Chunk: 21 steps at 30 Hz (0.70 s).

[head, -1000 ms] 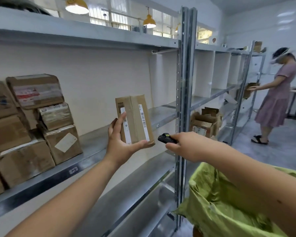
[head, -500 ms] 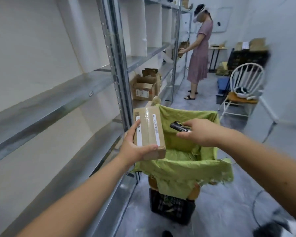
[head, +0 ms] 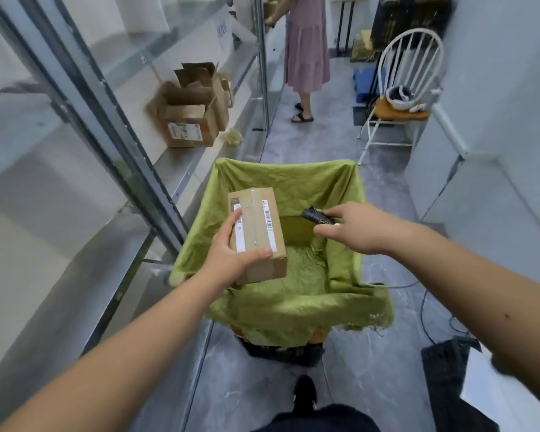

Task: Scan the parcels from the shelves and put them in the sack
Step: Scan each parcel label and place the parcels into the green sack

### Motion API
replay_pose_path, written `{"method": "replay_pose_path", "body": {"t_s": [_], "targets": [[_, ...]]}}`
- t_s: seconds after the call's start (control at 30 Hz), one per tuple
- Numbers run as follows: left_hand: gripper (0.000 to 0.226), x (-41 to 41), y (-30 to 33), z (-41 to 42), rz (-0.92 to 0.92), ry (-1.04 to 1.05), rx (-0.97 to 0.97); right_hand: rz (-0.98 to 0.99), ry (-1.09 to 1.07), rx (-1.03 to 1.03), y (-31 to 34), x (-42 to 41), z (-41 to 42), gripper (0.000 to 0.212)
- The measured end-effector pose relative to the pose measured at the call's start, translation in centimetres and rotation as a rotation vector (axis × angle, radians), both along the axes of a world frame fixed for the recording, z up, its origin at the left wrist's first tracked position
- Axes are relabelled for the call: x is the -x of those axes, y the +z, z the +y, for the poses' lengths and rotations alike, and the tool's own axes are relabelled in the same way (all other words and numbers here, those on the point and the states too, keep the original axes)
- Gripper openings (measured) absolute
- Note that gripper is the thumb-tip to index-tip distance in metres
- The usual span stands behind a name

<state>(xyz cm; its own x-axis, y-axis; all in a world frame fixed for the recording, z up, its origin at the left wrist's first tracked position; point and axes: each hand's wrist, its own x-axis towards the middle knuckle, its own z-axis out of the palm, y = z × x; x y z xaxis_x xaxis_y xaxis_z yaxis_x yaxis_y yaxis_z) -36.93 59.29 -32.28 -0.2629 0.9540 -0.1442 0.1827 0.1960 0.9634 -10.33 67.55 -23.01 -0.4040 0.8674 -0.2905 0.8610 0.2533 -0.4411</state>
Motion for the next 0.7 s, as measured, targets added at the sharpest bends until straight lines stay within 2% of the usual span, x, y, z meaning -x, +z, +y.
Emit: {"method": "replay_pose_path", "body": {"t_s": [0.17,0.4,0.7], "targets": [[0.125,-1.3,-5.2,5.1,-0.035,0.026,0.096,0.014,0.002,0.050,-3.3,-0.5,5.5,0.041],[0.123,-1.7,-11.3,10.4,-0.057,0.056,0.308,0.007,-0.010,0.191,-8.6,1.1,10.0,0.037],[0.127,-1.5,-20.0,18.2,-0.167,0.067,0.533,-0.122,-0.147,0.285,-15.6,3.4,15.5,0.054]]}}
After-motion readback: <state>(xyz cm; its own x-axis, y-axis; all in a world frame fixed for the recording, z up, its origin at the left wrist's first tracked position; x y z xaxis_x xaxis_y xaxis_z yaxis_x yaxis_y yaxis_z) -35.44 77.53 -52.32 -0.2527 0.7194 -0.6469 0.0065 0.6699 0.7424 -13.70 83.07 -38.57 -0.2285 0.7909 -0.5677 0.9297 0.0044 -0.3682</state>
